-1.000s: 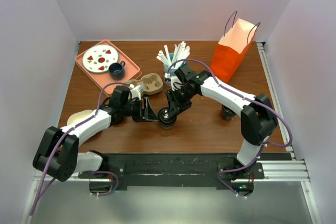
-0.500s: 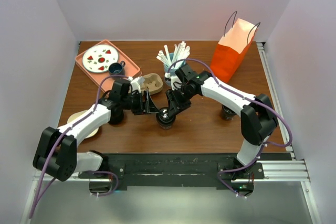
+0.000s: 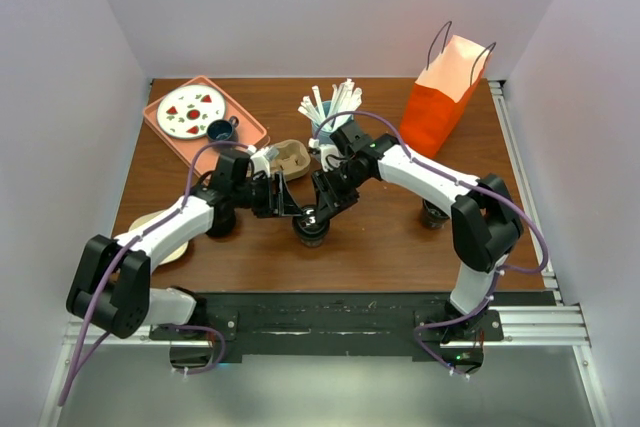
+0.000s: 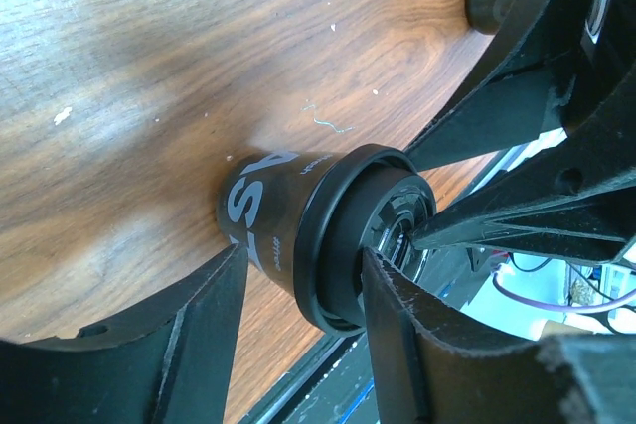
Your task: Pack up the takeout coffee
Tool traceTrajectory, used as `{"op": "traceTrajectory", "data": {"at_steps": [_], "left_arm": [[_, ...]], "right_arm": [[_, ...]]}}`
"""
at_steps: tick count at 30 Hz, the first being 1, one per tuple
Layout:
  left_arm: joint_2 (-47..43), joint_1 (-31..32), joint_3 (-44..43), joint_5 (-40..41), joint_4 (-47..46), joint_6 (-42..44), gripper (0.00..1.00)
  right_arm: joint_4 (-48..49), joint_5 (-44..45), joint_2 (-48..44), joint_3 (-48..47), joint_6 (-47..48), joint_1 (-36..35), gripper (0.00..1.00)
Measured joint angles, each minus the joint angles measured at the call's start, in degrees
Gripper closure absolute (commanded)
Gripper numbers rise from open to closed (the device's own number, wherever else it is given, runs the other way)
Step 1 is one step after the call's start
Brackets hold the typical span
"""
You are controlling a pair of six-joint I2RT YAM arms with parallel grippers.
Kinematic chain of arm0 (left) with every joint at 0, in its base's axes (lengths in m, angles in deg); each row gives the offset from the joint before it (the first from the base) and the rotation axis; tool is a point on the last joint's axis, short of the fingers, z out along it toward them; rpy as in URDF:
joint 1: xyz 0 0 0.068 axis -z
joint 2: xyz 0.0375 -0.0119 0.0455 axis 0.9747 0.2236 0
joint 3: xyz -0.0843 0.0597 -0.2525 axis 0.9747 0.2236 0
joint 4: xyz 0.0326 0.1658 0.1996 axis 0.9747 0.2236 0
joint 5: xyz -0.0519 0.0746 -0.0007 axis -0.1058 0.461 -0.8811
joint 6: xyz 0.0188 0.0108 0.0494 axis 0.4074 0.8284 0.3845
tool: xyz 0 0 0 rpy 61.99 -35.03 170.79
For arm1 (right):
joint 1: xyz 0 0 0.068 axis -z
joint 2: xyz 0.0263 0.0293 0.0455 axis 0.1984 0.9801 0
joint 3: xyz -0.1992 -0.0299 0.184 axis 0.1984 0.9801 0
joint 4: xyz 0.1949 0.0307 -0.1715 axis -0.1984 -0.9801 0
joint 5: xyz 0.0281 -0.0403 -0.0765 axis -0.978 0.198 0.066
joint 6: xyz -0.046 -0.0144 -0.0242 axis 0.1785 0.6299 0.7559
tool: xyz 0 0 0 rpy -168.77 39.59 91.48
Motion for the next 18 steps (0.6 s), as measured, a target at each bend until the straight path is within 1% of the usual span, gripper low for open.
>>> {"op": "traceTrajectory", "data": {"at_steps": [5,11,18], "left_arm": [[-1.05,0.00,1.11,-0.04,-0.90,-0.22,0.51],[-2.58,0.00,2.03,0.13,-0.81,-0.81,0.52],[-3.23,0.00,2.03,1.27,0.24,-1.60,0.52]], "right_arm": [[-0.17,-0.52,0.46,-0.46,0.72,-0.02,0.54],[0.09,-0.46,0.46,-0.46,1.01,-0.02,0.45],[0.15,-0.42,0.46,-0.48,0.50,-0.02,0.41]]}}
